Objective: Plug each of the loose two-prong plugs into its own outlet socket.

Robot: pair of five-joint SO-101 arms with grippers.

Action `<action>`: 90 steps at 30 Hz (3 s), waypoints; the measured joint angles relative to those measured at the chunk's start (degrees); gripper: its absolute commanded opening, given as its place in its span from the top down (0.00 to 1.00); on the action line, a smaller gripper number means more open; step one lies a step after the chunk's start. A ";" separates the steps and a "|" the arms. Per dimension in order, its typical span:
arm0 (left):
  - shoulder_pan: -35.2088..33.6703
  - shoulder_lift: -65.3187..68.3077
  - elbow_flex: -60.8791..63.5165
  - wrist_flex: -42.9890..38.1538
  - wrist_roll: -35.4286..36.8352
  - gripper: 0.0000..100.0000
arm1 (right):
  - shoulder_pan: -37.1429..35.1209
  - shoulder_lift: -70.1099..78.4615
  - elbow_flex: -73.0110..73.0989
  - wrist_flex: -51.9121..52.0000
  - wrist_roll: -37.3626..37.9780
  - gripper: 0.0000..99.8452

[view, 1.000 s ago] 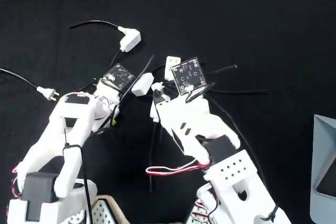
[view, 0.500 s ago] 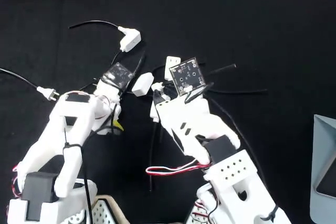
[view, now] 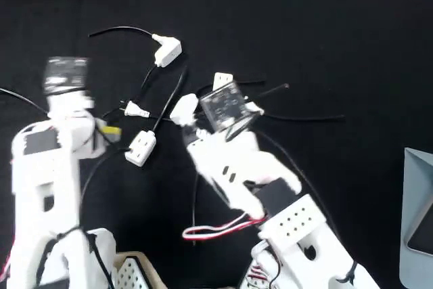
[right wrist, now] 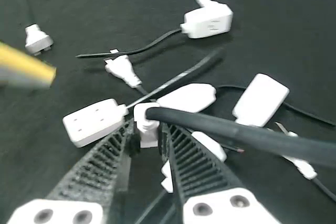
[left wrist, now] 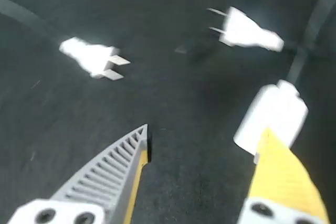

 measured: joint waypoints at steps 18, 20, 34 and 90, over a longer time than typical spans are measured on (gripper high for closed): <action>-16.44 -12.75 19.43 -9.41 13.98 0.68 | -10.64 27.08 -12.40 -8.79 6.68 0.99; -16.44 -12.75 20.48 -10.73 13.98 0.68 | -11.52 31.03 -12.40 -13.27 8.53 0.99; -16.44 -12.66 21.45 -13.36 13.98 0.68 | -14.86 46.24 -12.13 -21.54 10.11 0.99; -16.44 -12.66 21.45 -13.36 13.98 0.68 | -15.03 54.42 -23.21 -13.71 10.29 0.99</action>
